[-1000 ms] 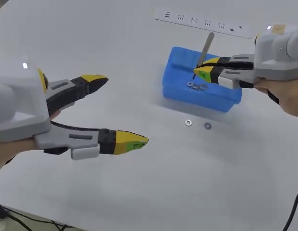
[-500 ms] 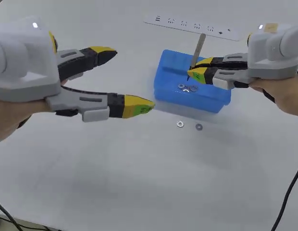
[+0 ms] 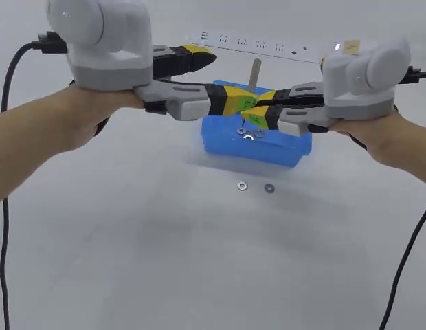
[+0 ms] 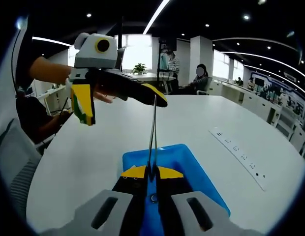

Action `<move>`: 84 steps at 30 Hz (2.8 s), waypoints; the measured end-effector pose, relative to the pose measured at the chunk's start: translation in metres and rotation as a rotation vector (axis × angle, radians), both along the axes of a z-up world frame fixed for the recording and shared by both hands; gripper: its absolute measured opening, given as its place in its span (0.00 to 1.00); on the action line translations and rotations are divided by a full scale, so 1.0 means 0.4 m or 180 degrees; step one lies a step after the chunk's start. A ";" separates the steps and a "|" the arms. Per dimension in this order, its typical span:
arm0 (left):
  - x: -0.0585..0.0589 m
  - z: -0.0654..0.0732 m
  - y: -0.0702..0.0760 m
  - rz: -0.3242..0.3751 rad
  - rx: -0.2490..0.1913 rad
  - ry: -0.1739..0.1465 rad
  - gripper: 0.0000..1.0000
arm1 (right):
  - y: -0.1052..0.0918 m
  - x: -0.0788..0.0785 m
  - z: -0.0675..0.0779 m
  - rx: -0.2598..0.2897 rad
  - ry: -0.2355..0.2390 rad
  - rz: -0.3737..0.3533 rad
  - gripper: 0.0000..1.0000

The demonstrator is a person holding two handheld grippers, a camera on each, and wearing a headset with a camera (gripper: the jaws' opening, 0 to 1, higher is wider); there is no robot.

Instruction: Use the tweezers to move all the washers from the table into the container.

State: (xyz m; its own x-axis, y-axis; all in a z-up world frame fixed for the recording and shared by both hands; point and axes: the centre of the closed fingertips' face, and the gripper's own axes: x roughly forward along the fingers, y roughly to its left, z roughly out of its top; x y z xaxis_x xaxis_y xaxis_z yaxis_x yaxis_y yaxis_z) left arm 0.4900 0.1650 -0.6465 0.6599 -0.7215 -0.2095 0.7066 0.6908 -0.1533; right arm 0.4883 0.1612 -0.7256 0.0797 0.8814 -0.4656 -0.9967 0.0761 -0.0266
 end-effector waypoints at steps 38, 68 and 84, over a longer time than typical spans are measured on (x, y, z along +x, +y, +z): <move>-0.013 -0.011 -0.102 -0.1282 0.0539 -0.0350 0.05 | -0.027 -0.032 -0.007 -0.0092 0.0032 0.0240 0.07; -0.073 0.071 -0.117 -0.1288 0.0600 -0.0474 0.04 | -0.079 -0.034 0.054 -0.0156 -0.0092 -0.0216 0.39; -0.141 0.123 -0.116 -0.1248 0.0593 -0.0611 0.04 | -0.157 -0.129 0.055 -0.0122 0.0003 -0.0465 0.83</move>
